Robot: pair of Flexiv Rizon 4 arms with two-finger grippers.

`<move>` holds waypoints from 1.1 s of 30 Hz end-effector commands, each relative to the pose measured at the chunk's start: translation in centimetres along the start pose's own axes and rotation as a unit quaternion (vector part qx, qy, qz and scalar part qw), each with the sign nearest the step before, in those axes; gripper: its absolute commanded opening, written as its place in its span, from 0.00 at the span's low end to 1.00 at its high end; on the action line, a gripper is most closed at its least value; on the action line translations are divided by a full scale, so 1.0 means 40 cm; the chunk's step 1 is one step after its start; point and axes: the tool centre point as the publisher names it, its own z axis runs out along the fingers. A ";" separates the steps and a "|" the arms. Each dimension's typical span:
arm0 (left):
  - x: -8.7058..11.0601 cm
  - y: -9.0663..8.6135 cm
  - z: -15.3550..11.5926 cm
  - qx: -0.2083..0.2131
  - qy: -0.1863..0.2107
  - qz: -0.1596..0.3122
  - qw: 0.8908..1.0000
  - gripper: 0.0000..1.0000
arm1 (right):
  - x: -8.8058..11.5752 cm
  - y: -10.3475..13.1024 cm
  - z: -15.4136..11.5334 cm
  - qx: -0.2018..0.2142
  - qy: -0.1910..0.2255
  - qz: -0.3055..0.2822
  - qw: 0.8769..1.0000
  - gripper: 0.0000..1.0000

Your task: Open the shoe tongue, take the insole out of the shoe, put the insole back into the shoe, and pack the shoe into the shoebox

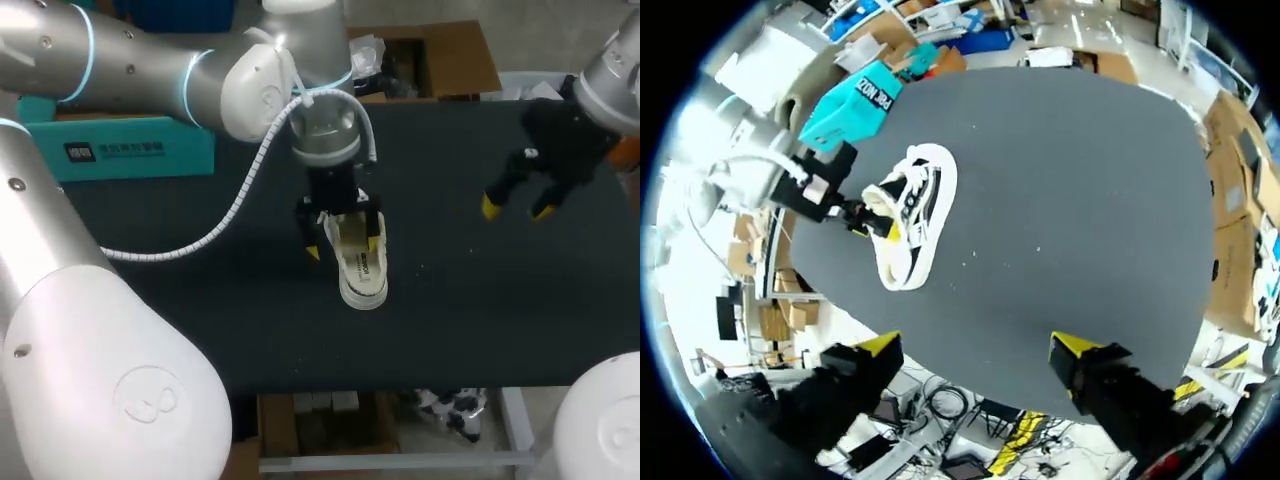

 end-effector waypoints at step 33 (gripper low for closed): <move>-0.022 -0.106 -0.003 0.049 -0.005 0.059 0.997 0.00 | -0.039 -0.061 -0.029 0.058 -0.019 -0.187 0.981 1.00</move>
